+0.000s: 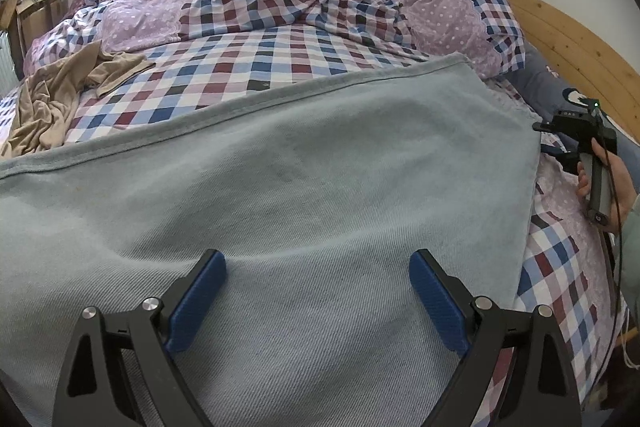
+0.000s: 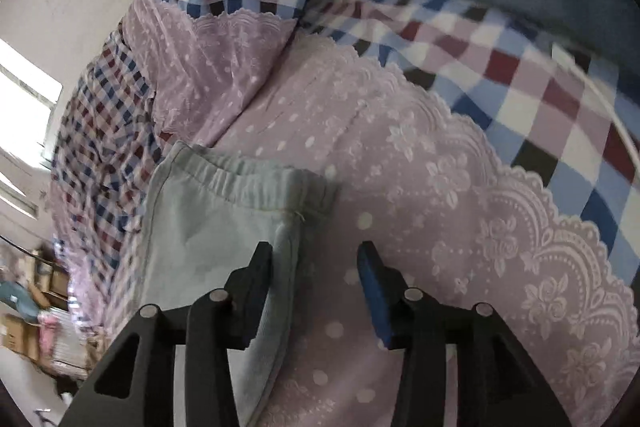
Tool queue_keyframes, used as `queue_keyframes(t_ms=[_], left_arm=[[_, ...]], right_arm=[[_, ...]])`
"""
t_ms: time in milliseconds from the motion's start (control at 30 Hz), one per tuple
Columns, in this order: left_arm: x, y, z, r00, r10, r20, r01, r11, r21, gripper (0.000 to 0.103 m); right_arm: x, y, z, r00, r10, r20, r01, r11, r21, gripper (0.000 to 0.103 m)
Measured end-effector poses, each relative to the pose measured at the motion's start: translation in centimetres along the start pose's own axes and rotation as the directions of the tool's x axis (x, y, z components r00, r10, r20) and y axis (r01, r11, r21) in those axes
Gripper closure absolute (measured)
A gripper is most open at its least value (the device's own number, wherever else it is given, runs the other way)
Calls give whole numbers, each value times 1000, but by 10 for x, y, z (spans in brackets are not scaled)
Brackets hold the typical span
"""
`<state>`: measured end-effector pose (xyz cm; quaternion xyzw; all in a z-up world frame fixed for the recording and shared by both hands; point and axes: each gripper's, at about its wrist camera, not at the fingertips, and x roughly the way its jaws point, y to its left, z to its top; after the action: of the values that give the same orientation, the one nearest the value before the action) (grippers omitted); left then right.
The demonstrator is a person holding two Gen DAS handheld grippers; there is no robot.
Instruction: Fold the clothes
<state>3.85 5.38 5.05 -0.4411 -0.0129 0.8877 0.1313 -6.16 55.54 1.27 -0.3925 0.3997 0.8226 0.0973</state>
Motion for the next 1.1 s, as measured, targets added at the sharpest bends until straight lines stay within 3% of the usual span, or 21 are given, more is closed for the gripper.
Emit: queue_keyframes(t_ms=[133,433,500,533,567,700,800,867,933,1000,1100], left_arm=[[0,0,0,1000,0,1,0,1000,-2,8],[2,1,0,1000,-4,2,4,1000,1,8],[2,1,0,1000,-6,1,6,1000,-1,8],[2,1,0,1000,-8,1,8,1000,-2,8],[2,1,0,1000,-11,0,11,1000,-5,8],[0,5,1,999,-33,-2,33,999,-26,8],[-6,15,5,996,-94,6,94,991,-91,8],[-17,34,9,963,-263,64,271,938,-217,8],[-28,53,13,903,-407,141,431,845,-318,8],[-37,73,14,832,-506,225,553,737,-387,8],[-33,99,12,763,-587,272,638,613,-466,8]], right_arm=[[13,5,5,999,34,-5,-34,999,-17,45],[50,29,14,997,68,37,-64,994,-91,41],[51,35,13,998,35,49,-29,991,-133,49],[51,39,12,998,18,53,-9,988,-156,73],[49,45,11,998,16,56,-6,983,-183,88],[25,92,0,992,39,123,3,947,-322,91],[-2,146,-18,984,63,165,21,886,-464,91],[-28,196,-44,979,103,178,24,803,-595,91],[-58,243,-84,971,155,183,28,687,-726,91],[-84,285,-142,967,199,157,31,521,-853,92],[-101,312,-234,975,207,76,10,305,-952,92]])
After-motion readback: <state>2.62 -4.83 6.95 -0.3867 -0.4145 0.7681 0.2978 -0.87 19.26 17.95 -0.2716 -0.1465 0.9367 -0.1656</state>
